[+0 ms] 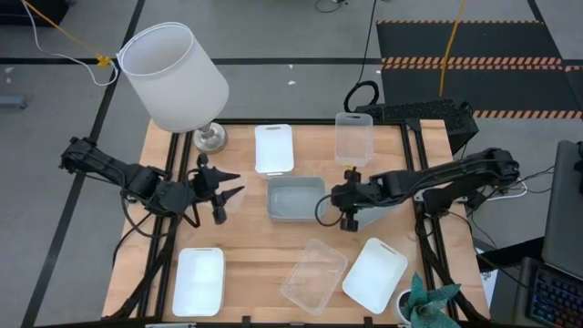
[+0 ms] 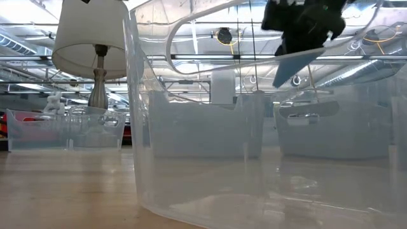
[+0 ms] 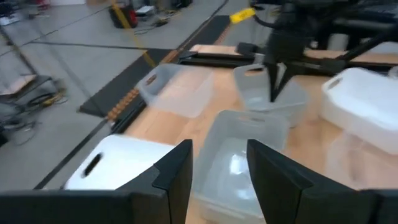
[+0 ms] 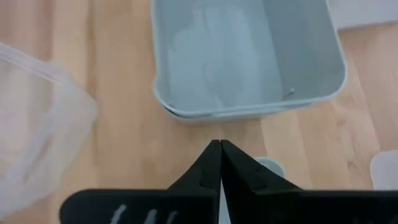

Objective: Stack baskets by color
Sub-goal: Stack the middle left transparent bin on the top transparent bin

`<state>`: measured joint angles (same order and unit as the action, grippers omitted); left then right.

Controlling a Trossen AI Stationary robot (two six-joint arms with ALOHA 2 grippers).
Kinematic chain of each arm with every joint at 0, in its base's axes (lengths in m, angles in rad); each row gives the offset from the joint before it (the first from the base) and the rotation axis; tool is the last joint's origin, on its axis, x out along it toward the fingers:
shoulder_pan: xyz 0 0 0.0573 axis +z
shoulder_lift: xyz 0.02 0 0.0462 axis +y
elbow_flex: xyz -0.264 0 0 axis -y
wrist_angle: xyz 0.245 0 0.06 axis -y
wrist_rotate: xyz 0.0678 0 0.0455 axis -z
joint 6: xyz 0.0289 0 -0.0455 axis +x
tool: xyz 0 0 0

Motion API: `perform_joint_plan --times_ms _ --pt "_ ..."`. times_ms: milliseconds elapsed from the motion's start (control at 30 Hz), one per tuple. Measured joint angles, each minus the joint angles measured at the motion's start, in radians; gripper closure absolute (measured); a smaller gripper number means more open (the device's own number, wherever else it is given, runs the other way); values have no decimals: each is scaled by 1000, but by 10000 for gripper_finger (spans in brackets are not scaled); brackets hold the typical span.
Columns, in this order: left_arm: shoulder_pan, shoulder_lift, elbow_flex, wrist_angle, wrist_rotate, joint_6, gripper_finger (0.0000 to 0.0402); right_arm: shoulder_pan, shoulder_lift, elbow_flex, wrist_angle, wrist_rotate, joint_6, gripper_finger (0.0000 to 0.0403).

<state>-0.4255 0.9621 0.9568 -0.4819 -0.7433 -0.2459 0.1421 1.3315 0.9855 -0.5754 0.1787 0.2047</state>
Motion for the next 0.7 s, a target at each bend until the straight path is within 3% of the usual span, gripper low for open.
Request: perform_joint_plan --times_ms 267,467,700 --pt "-3 158 77 35 156 53 250 84 -131 1 -77 0 4 403" --pt "6 297 193 -219 160 -5 250 153 -234 1 -129 -1 61 403" --pt "11 349 206 -430 160 -88 250 206 -303 1 -132 76 70 403"
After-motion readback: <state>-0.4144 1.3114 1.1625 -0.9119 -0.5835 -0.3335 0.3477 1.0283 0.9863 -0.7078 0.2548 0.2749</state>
